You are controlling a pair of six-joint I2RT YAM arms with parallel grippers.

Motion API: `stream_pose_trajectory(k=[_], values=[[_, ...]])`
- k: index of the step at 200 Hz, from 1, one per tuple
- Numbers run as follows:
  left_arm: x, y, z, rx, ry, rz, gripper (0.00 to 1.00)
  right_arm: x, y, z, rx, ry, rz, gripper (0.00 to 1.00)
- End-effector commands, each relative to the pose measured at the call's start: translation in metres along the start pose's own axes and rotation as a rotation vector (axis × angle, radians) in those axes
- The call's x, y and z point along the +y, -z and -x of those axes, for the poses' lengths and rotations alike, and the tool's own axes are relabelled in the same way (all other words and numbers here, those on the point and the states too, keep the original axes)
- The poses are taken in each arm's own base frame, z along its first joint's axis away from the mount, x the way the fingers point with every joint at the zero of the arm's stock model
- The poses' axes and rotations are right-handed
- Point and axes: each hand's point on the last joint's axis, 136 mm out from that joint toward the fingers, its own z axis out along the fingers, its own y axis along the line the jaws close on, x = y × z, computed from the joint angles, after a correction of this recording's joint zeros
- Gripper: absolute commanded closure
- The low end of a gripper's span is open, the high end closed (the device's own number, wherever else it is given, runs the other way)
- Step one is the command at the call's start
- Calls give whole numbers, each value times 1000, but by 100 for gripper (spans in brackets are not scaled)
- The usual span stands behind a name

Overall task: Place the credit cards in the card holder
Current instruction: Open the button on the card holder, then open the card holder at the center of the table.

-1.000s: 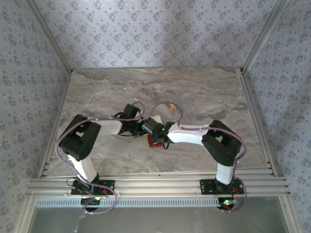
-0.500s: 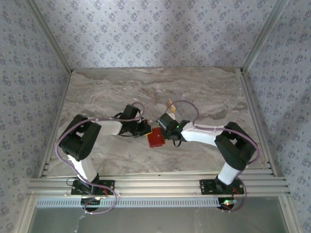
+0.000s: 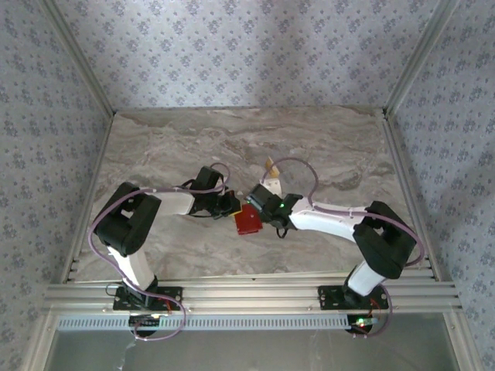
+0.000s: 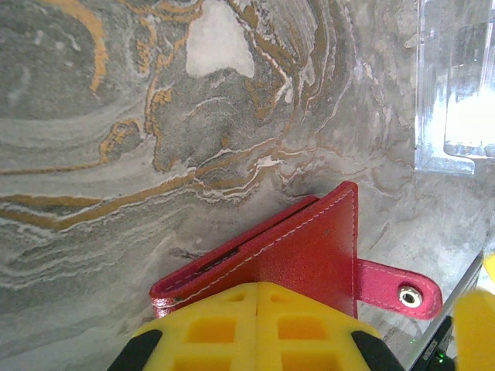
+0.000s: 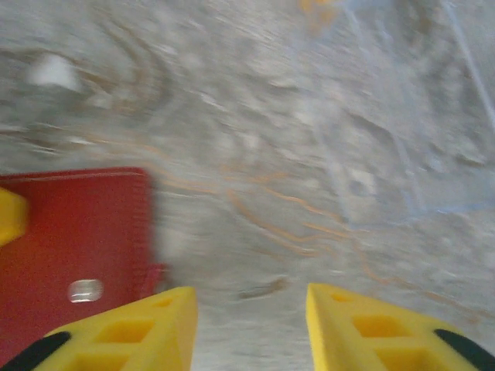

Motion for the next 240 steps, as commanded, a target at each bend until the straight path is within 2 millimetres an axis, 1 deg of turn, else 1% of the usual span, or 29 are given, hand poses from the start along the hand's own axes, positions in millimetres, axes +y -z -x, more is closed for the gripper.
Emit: stream_pose_trajectory(k=[1,10,26,45,56,68,78,94,122,139,164,201,225,240], values=[[48,-8,-16,22,68,172,100,38,15,10,17,27,175,65],[49,-8,-17,24,68,173,100,51,16,10,31,25,241,67],[49,-8,-17,24,67,174,100,72,12,10,51,18,340,66],[48,-8,-17,25,68,171,100,82,-1,6,97,4,397,65],[48,-8,-17,24,67,170,100,78,-12,1,117,3,380,64],[48,-7,-17,22,65,171,100,66,-23,-2,130,-19,334,64],[47,-7,-16,20,65,170,100,57,-29,-5,131,-37,303,62],[47,-7,-17,20,66,171,100,42,-33,-8,131,-54,246,60],[47,-7,-17,22,65,171,100,33,-36,-15,146,-66,222,55],[48,-7,-18,23,67,172,100,32,-39,-18,167,-72,235,52],[49,-8,-18,24,72,174,100,42,-42,-21,190,-90,321,51],[51,-9,-19,27,80,178,100,54,-33,-14,165,-91,394,61],[52,-10,-19,27,84,179,100,54,-30,-11,159,-91,400,70],[53,-10,-19,25,85,181,100,51,-27,-9,148,-79,381,71]])
